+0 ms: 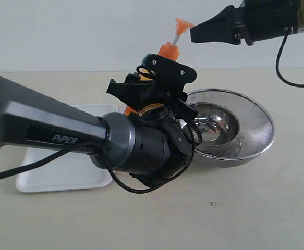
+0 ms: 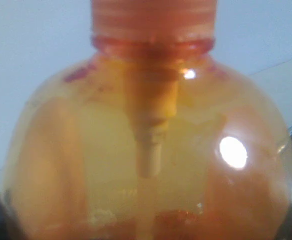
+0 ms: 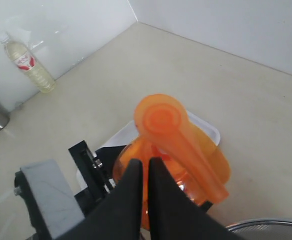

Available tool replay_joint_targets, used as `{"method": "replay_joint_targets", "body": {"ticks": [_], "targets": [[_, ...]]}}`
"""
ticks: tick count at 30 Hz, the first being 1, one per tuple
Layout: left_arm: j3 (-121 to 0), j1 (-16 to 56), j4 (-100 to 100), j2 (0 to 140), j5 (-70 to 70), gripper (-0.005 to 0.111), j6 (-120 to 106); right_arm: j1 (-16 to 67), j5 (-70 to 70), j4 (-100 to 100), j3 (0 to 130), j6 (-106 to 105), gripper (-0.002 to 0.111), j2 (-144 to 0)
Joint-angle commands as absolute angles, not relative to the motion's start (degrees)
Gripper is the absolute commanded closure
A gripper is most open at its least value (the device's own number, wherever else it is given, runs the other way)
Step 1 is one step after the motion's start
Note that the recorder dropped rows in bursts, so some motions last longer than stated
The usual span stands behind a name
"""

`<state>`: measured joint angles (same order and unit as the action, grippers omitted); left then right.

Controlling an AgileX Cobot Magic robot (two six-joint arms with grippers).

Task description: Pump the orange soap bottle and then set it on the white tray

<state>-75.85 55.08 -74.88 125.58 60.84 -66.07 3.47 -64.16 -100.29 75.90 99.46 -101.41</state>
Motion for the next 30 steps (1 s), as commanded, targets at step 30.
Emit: {"method": "replay_joint_targets", "body": {"ticks": [30], "targets": [[-76.66, 55.31, -72.36, 124.74, 64.3, 0.102, -67.91, 3.5, -63.06, -99.95, 91.89, 104.96, 0.108, -106.1]]}}
